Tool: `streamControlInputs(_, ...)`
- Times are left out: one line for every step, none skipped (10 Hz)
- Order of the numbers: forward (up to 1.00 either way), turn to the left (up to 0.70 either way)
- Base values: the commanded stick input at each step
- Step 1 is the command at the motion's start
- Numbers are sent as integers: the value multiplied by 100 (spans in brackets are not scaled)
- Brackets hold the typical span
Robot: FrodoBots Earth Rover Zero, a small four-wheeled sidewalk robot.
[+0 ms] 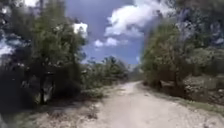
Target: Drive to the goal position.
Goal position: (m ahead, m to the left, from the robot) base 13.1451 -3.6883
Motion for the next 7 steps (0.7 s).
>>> streamControlInputs(100, 0)
streamControlInputs(100, 0)
streamControlInputs(100, 0)
streamControlInputs(100, 0)
streamControlInputs(100, 0)
streamControlInputs(100, 0)
streamControlInputs(100, 0)
